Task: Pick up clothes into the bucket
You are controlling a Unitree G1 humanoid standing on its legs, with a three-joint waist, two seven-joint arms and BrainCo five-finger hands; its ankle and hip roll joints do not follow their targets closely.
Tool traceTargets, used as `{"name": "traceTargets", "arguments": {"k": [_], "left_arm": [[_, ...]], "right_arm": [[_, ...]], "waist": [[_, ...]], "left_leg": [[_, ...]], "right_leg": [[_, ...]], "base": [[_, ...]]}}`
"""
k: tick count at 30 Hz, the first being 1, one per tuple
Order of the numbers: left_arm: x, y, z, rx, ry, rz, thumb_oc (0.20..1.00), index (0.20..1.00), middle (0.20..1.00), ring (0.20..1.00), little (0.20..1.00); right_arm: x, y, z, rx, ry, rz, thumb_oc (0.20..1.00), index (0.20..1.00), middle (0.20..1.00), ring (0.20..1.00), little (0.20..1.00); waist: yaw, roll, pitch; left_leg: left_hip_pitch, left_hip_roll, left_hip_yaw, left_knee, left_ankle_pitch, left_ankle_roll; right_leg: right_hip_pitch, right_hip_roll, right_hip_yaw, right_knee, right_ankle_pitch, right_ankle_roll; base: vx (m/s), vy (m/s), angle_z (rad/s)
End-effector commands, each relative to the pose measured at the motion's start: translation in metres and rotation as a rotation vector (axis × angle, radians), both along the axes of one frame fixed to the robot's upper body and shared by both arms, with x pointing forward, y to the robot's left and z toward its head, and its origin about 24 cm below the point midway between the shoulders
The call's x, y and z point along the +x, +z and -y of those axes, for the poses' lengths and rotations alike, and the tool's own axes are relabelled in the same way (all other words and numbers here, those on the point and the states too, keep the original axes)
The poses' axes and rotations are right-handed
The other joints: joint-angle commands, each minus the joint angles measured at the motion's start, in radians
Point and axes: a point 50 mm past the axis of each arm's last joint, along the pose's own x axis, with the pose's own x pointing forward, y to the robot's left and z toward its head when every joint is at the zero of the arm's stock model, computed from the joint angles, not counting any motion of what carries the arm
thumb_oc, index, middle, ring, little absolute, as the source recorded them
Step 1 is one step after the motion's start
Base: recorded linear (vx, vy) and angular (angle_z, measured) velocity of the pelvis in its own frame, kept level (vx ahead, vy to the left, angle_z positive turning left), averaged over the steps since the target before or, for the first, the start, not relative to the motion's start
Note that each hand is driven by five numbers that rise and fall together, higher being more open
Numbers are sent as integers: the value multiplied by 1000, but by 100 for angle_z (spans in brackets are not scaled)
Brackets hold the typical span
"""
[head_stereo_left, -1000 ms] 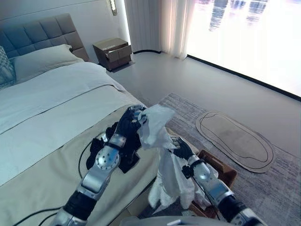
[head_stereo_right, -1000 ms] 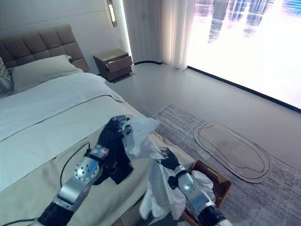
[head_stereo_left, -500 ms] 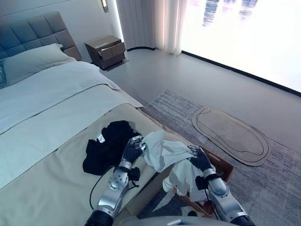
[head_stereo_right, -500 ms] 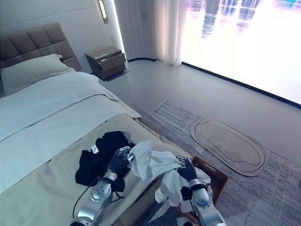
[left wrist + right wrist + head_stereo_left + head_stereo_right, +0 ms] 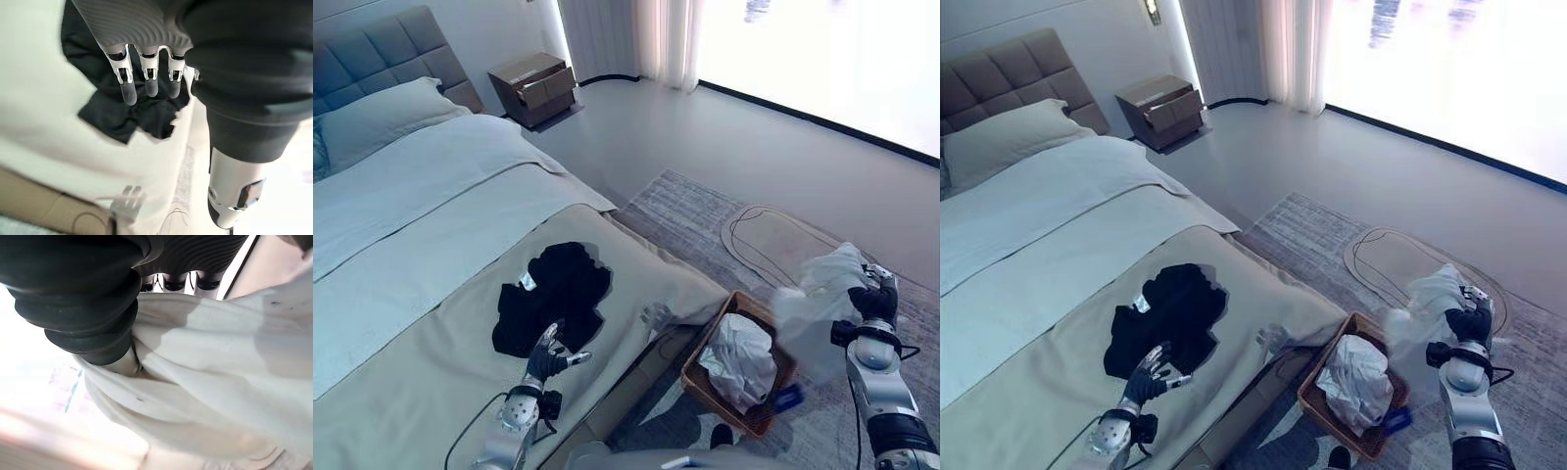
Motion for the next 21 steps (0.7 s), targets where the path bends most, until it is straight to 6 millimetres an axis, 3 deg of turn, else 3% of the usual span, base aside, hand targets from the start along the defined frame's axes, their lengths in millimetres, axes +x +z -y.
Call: {"name": "traceTargets", "arguments": {"k": [1, 4, 13, 21], "left_arm": [[15, 16, -16, -31, 46, 96, 1000, 1000, 1000, 1000, 1000], [17, 21, -18, -42, 58, 122, 1000, 1000, 1000, 1000, 1000], [54, 91, -22, -18, 78, 483, 1000, 1000, 1000, 1000, 1000], [59, 145, -33, -28, 165, 749, 1000, 1000, 1000, 1000, 1000]], "right_arm": [[21, 50, 15, -30, -62, 236, 200, 200, 200, 200, 200], [23, 53, 17, -36, -63, 234, 200, 200, 200, 200, 200], [53, 70, 7, -69, -86, 279, 200, 200, 200, 200, 200], [70, 89, 31, -69, -231, 275, 200, 200, 200, 200, 200]], "waist": [[16, -73, 30], [19, -70, 48], [32, -33, 253], [43, -9, 326]], "left_leg": [[-89, 22, -1, 98, 31, -30], [-107, 18, -6, 110, 28, -29], [-302, 21, -46, 256, 19, -17], [-540, 34, -62, 423, -24, -1]], "right_leg": [[67, -89, -61, 85, -57, 55], [52, -95, -60, 96, -60, 56], [-215, -139, -16, 346, -107, 36], [-474, -167, 38, 563, -155, 17]], "base": [[0, 0, 0], [-85, 11, 0], [-190, 13, 0], [-118, 8, 10]]}}
